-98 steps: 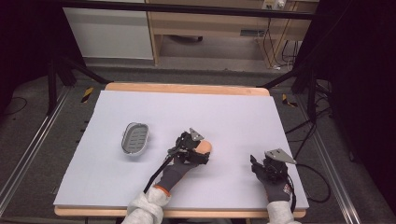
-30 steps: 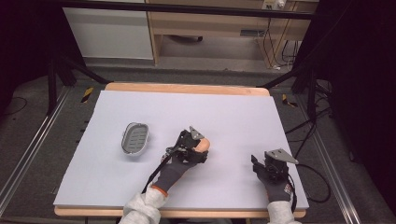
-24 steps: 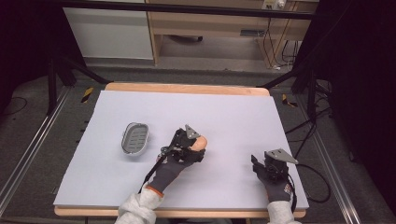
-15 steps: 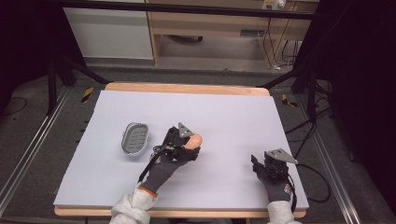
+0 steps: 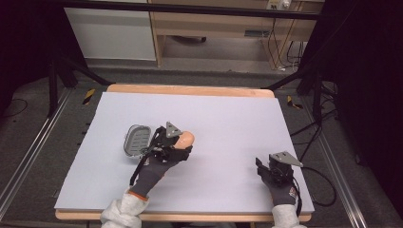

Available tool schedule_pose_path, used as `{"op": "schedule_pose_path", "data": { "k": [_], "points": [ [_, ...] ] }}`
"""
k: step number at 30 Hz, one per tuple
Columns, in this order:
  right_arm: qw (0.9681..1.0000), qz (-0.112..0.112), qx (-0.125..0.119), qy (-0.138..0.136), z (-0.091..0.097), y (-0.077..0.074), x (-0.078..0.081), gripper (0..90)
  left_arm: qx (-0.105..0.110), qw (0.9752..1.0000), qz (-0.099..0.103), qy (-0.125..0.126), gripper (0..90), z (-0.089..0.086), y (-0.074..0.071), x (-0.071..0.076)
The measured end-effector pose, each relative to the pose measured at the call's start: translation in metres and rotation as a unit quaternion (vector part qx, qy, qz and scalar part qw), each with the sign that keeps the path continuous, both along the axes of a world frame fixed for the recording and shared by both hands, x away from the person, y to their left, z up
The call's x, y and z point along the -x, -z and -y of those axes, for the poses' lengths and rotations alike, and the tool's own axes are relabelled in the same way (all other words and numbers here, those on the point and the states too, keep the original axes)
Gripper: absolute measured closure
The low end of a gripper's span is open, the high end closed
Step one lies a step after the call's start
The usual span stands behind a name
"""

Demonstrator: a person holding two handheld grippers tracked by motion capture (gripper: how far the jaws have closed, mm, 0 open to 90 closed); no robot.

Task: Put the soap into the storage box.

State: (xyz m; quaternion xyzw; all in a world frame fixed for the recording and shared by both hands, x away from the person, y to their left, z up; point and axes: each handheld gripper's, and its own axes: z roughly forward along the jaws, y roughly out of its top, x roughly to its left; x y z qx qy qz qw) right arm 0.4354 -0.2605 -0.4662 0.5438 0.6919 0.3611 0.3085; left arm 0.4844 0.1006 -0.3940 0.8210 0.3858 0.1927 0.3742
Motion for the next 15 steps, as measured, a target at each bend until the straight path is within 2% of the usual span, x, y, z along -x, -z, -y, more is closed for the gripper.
{"op": "schedule_pose_path", "data": {
  "k": [5,15],
  "points": [
    [1.0,-0.002,0.001,-0.001,-0.001,0.001,0.0,45.1,0.0,1.0,0.002,-0.007,31.8,-0.011,-0.002,0.001],
    [1.0,-0.001,0.002,0.0,0.0,0.001,0.0,45.4,0.018,0.9995,0.01,-0.025,31.8,-0.037,-0.009,0.004]
  ]
}}
